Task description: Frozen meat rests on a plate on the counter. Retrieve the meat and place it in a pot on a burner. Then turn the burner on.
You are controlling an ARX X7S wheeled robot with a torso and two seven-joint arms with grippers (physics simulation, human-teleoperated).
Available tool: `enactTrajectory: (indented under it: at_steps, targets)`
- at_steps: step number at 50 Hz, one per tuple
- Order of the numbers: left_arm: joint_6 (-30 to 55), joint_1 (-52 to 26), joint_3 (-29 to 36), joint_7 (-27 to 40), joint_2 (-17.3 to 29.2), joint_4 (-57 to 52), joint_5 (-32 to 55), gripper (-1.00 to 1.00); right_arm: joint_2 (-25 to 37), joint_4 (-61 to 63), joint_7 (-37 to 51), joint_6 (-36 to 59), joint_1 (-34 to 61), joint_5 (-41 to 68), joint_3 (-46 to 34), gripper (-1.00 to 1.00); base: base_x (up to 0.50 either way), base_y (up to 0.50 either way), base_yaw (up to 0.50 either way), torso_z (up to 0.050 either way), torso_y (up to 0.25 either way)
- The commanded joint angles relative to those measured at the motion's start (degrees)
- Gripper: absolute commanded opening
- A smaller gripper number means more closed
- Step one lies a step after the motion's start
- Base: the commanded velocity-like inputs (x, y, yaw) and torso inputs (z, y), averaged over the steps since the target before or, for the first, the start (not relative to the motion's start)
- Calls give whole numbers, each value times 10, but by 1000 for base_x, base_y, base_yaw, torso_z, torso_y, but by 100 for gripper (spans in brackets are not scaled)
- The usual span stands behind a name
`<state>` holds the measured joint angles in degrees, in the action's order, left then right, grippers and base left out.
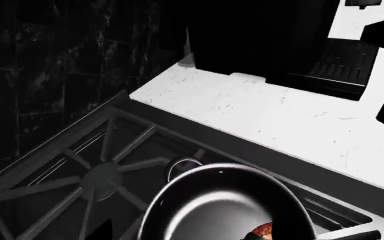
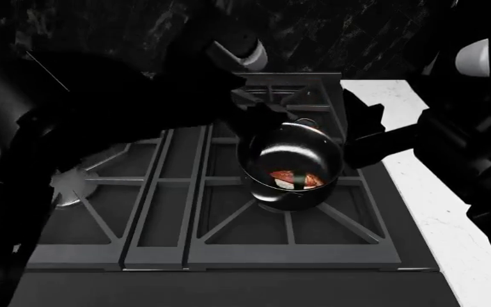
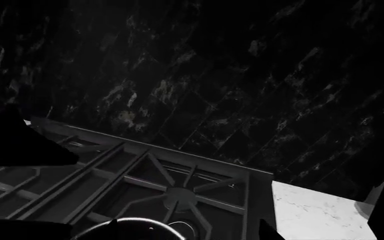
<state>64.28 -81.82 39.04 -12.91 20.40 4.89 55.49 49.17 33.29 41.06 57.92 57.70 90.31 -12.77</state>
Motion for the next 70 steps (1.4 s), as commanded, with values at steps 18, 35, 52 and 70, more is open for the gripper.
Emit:
enactTrajectory:
  at_steps: [18,35,52,70]
  targets:
    - [86,199,-229,413,84,-281,168,100,-12,18,65,-13,-11,12,-6,100,0,0,0,0,0]
    - [39,319,-291,509,106,-350,171,100,-24,31,75,-17,-12,27,-17,100,0,0,0,0,0]
    - [20,332,-285,492,115,-365,155,100,-30,37,80,-29,-22,40,-16,100,-328,0,0,0,0]
    - [-9,356,-281,473,122,-363,130,100,-36,37,78,-38,-32,37,-19,100,-500,0,0,0,0]
